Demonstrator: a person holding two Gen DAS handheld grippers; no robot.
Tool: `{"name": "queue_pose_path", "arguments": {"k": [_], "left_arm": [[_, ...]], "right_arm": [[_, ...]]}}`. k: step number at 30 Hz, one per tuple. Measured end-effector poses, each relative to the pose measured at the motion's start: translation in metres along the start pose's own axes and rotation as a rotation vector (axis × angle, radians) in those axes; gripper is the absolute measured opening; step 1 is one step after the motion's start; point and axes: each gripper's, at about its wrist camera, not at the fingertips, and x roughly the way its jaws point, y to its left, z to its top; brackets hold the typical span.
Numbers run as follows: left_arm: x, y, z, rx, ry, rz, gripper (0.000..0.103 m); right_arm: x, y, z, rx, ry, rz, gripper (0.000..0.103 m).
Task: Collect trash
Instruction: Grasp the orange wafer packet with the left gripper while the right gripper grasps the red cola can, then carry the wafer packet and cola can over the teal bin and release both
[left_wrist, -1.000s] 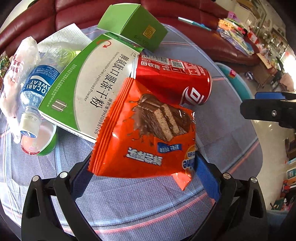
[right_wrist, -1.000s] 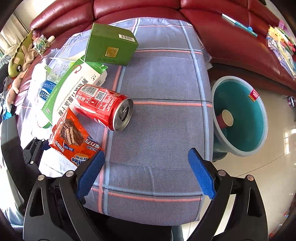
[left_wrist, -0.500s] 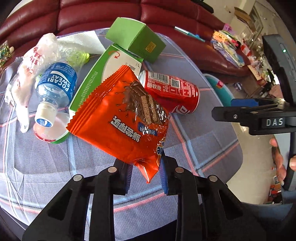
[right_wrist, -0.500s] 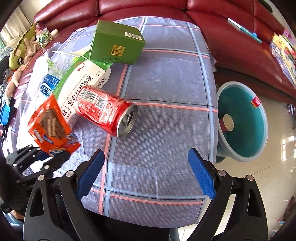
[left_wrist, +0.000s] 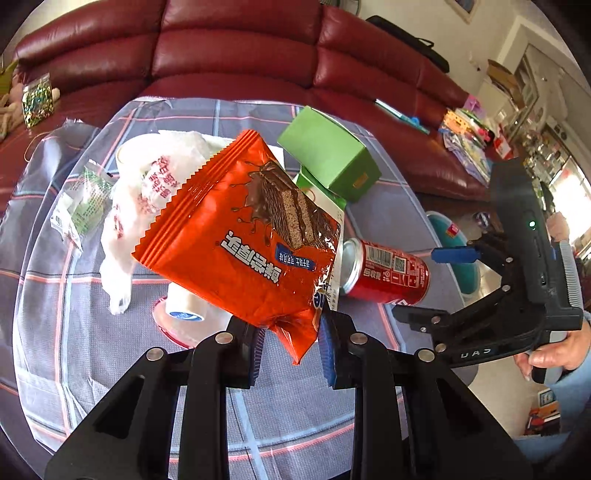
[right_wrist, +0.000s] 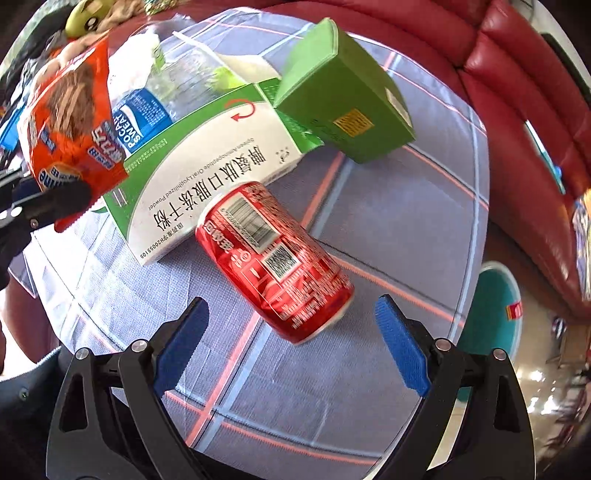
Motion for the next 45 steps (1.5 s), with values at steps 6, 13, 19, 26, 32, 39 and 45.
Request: {"name": "queue_pose_path", "arguments": {"k": [6, 13, 19, 26, 32, 39, 45], "left_arm": [[-0.001, 0.005, 0.000, -0.009, 0.004, 0.013, 0.026], [0.000, 0.005, 0.009, -0.007, 0.010, 0.009, 0.026], [0.000, -0.006, 0.020, 0.028, 0.001, 0.014, 0.026], [0.001, -0.026, 0.028, 0.069, -0.003, 0.017, 0.026], [0.013, -0.063, 0.038, 0.145, 0.010, -0.010, 0.026], [0.049, -0.136, 0.052, 0.276, 0.054, -0.076, 0.026], [0.083, -0.212, 0.055, 0.415, 0.091, -0.129, 0.026]], "right_arm": [[0.020, 0.017, 0.024, -0.097, 0.046, -0.013, 0.077], [0.020, 0.018, 0.027, -0.088, 0.041, 0.056, 0.061], [0.005, -0.003, 0.014, 0.050, -0.003, 0.135, 0.061], [-0.021, -0.048, -0.006, 0.238, -0.096, 0.199, 0.061], [-0.044, -0.094, -0.029, 0.368, -0.183, 0.223, 0.061], [-0.067, -0.171, -0.079, 0.545, -0.257, 0.162, 0.061], [-0.078, -0.236, -0.137, 0.700, -0.296, 0.100, 0.061]]}}
